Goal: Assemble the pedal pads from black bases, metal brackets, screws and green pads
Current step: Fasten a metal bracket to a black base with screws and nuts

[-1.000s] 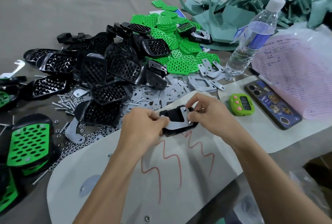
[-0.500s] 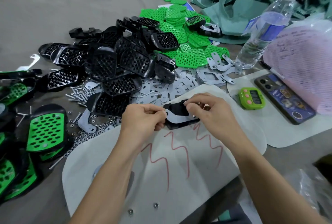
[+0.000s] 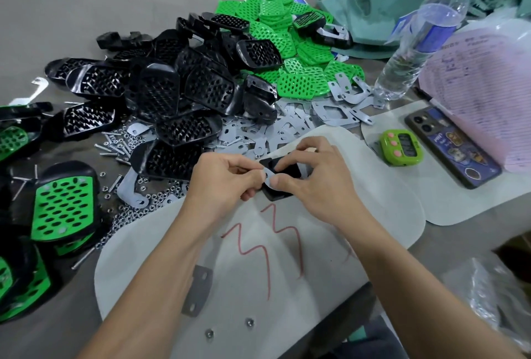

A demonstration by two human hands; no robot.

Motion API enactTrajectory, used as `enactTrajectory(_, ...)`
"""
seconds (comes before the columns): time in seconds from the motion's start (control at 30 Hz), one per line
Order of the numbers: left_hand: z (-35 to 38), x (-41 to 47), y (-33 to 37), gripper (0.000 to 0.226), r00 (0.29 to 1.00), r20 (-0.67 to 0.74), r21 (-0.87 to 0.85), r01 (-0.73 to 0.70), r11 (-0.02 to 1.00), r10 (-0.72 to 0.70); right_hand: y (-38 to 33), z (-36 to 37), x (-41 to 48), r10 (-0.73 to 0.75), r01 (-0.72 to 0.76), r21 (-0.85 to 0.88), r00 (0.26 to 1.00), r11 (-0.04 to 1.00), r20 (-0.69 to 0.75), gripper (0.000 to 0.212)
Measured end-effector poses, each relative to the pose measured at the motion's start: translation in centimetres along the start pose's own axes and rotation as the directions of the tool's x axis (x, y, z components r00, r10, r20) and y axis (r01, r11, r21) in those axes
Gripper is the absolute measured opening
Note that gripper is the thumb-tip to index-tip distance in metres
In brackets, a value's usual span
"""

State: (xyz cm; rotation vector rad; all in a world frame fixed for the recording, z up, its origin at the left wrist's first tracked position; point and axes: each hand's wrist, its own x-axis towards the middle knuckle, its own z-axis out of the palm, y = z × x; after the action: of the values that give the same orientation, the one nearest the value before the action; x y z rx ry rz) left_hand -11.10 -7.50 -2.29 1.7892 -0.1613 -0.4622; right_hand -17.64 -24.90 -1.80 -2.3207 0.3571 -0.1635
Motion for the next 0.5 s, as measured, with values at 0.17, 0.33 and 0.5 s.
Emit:
enactTrajectory(0.17, -0.1, -0.5, -0.7, 0.019, 0.998, 0.038, 0.031, -0.051, 0.998, 0.05, -0.1, 0.5, 0.0, 0.074, -0.075, 0.052, 0.997, 0.996, 0.026, 0.015)
enactTrajectory(0.33, -0.3, -0.5, -0.3, 0.018, 0.995, 0.091, 0.057, -0.048, 0.997, 0.042, -0.6, 0.1, -0.1, 0.102, -0.104, 0.109, 0.995, 0.989, 0.02, 0.009)
enactTrajectory(0.5, -0.4, 0.2, 0.7, 0.016, 0.992, 0.126, 0.114, 0.0, 0.994, -0.015, -0.7, 0.0, -0.2, 0.083, -0.086, 0.092, 0.996, 0.992, 0.033, 0.012)
